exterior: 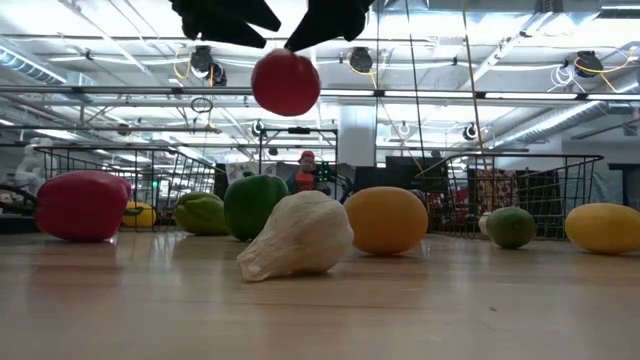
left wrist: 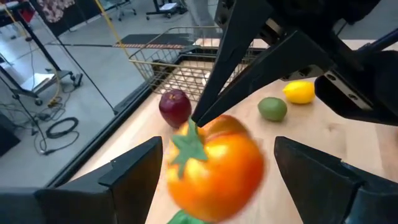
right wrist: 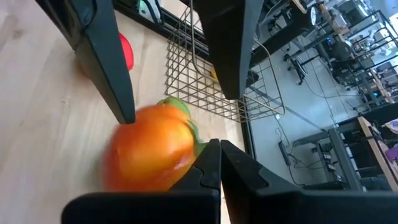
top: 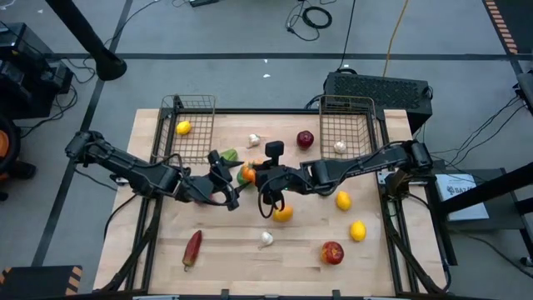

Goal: Sort produce into baskets
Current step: Put the tomato into the left wire basket

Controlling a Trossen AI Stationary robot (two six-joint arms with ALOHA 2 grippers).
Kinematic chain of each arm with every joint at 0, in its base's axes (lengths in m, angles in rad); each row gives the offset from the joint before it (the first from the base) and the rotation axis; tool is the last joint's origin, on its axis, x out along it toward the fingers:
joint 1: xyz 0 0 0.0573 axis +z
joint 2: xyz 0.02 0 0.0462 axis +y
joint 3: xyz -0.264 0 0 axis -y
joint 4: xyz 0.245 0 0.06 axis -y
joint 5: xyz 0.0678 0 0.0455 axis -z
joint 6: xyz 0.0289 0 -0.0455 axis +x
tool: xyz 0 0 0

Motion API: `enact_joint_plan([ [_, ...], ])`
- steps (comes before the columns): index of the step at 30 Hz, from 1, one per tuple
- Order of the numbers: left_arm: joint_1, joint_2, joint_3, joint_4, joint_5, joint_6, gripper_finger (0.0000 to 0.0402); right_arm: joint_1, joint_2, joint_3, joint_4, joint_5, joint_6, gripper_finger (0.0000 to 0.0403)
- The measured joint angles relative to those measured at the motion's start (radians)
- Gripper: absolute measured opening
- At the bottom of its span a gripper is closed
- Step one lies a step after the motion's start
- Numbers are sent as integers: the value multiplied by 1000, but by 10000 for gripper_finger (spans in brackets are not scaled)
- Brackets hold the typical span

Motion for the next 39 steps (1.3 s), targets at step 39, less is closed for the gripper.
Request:
enact_joint_plan([
  [39,-395,-439,4,-287,-442,31,312,-305,202,40,856,-382,-105,0],
])
